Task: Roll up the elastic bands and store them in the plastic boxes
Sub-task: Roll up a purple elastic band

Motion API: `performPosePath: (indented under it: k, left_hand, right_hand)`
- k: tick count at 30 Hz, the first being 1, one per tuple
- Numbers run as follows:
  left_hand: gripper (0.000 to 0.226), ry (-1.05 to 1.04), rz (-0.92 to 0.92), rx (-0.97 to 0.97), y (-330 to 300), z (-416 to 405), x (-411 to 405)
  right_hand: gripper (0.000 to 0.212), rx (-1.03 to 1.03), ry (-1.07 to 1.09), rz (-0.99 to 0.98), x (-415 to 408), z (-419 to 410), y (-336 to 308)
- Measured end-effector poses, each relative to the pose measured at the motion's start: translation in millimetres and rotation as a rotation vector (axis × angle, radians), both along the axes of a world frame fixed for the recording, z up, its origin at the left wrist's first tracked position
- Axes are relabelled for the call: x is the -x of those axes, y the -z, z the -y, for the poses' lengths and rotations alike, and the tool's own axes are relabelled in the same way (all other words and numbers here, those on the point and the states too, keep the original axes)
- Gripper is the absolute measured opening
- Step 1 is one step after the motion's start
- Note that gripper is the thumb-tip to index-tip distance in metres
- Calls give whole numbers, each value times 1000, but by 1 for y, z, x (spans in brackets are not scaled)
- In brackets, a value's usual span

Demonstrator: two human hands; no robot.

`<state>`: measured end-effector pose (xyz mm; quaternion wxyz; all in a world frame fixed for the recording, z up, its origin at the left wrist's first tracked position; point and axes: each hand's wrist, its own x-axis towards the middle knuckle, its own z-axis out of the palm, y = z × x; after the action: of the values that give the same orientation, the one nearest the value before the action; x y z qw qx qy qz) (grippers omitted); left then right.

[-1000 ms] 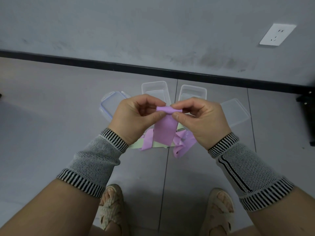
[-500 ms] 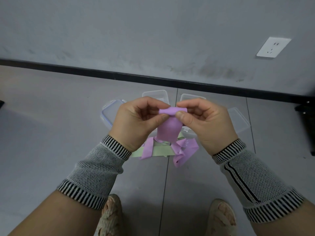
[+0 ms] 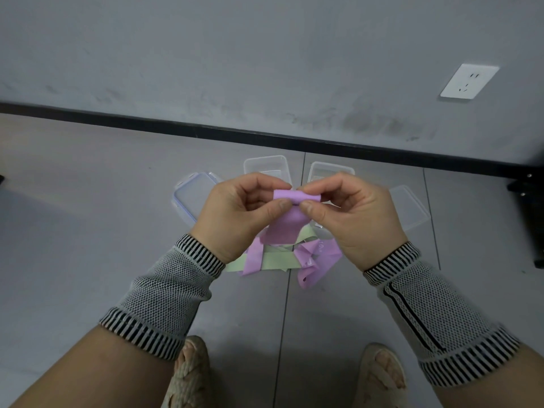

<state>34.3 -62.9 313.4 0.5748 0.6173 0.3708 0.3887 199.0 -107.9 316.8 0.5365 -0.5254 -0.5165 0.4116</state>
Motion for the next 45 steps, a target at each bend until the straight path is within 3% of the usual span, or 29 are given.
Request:
performPosePath:
  k: [3, 16, 20, 24, 29, 40, 45]
  left_hand:
    - [16, -11, 1, -13, 2, -1, 1]
    - [27, 1, -29, -103, 5, 0, 0]
    - [34, 7, 15, 8, 6, -1, -2]
    - [32, 6, 12, 92, 5, 0, -3]
    - [16, -11, -6, 50, 4, 1, -2]
    - [24, -30, 16, 7, 6, -1, 0]
    - [28, -23, -4, -18, 7, -1, 0]
  right_hand:
    - [30, 7, -14, -20, 1, 0, 0]
    - [21, 116, -13, -67, -5, 0, 4]
    - [17, 90, -7, -84, -7, 0, 5]
    - [22, 82, -12, -66, -6, 1, 5]
    - [25, 61, -12, -54, -3, 0, 5]
    - [35, 88, -58, -131, -6, -1, 8]
    - [23, 127, -44, -141, -9, -1, 12]
